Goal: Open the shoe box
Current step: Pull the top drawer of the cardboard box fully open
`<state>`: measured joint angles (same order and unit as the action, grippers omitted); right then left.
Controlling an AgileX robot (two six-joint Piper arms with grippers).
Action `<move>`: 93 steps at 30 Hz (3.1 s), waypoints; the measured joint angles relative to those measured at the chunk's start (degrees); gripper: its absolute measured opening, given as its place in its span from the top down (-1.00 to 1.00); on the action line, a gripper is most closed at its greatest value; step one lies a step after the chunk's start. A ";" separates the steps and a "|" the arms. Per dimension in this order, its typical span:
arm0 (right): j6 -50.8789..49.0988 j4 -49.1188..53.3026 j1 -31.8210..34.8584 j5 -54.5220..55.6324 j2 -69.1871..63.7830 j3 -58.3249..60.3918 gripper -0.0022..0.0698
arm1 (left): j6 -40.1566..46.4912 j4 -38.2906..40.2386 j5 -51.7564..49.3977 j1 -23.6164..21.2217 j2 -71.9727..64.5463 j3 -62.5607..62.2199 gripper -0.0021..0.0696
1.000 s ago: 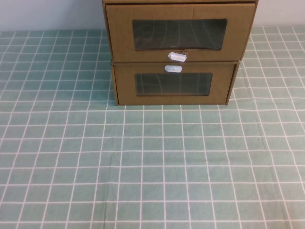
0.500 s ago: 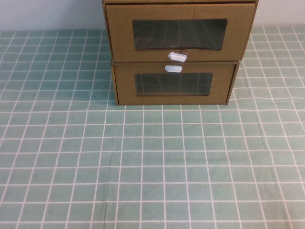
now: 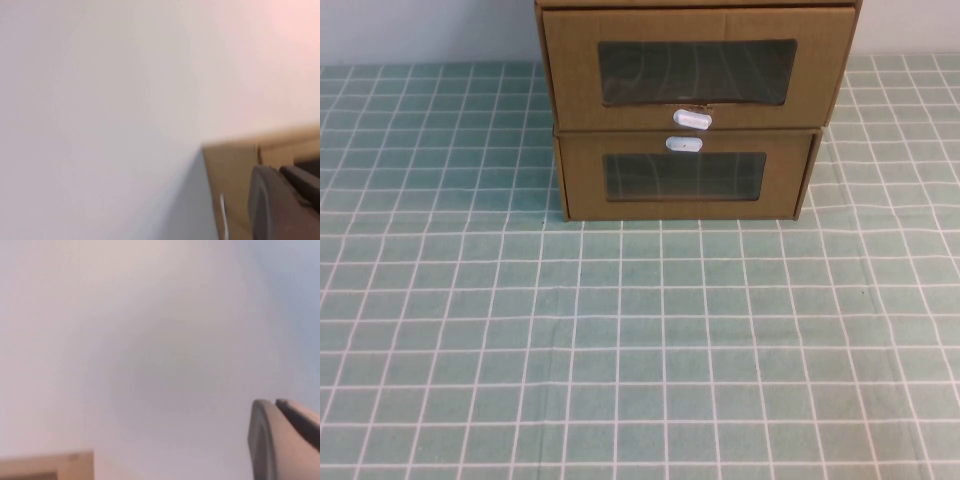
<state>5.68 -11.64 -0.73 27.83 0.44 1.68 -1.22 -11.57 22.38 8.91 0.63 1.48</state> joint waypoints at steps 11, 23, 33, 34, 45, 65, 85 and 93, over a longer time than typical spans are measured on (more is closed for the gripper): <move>0.00 -0.55 0.00 25.92 0.35 0.00 0.98 | 0.00 3.00 14.77 0.00 0.02 0.00 0.96; -2.82 -0.88 0.00 11.58 -0.97 -23.34 0.98 | 6.92 22.93 16.24 0.00 -1.09 -14.30 0.96; -4.48 -0.54 0.00 -1.95 -18.25 -42.33 0.98 | 11.50 32.46 4.77 0.00 -15.80 -34.15 0.96; -4.57 -0.54 0.00 -5.45 -19.94 -43.99 0.98 | 12.90 33.80 3.20 0.00 -17.51 -36.01 0.96; -2.95 2.42 0.00 -43.06 -42.18 -55.20 0.98 | 18.30 40.24 -29.25 0.00 -47.78 -64.61 0.96; 23.02 -11.99 -13.08 -62.50 -58.52 -61.70 0.98 | 30.75 55.11 -65.48 0.76 -97.86 -112.32 0.96; 41.46 -0.37 -30.39 -85.52 -78.80 -70.05 0.98 | 33.67 56.53 -71.78 12.85 -126.81 -136.51 0.96; 21.75 41.93 -30.52 -83.41 -82.44 -70.05 0.98 | 31.31 55.50 -74.03 12.10 -127.02 -137.03 0.96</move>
<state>27.42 30.29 -31.25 -55.58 -82.01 -68.37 30.09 43.94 -51.65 21.01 -126.39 -135.55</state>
